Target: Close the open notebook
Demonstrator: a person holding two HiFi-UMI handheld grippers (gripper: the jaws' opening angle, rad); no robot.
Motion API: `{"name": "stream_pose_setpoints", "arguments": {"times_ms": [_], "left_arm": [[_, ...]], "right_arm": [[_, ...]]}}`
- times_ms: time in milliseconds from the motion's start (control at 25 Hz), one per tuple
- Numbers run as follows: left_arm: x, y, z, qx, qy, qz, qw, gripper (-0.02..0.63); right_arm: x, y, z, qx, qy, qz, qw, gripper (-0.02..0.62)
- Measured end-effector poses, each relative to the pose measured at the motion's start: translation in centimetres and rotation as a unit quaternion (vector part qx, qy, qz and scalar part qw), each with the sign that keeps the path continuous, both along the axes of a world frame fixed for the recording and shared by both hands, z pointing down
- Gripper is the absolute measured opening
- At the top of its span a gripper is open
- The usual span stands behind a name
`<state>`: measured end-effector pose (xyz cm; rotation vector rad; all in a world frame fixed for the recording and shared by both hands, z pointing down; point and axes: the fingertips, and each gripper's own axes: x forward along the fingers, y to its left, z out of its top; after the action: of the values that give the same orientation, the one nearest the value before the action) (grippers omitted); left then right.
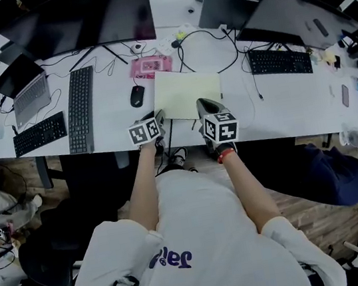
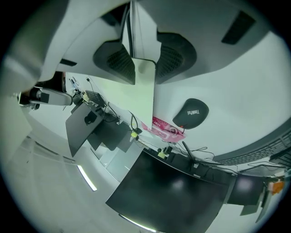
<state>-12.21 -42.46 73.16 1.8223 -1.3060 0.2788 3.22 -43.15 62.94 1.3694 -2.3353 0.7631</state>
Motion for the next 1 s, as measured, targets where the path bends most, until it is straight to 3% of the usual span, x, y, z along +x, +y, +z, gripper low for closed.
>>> {"name": "stream_pose_setpoints", "arguments": {"times_ms": [680, 1000], "left_arm": [[1.3, 0.6, -2.9, 0.025, -0.01, 0.011, 0.9996, 0.16], [3.2, 1.0, -4.7, 0.057, -0.047, 0.039, 0.9965, 0.16]], "right_arm": [[0.4, 0.9, 0.0, -0.002, -0.015, 0.001, 1.0, 0.012], [1.2, 1.7, 0.0, 0.001, -0.021, 0.005, 1.0, 0.012]]}}
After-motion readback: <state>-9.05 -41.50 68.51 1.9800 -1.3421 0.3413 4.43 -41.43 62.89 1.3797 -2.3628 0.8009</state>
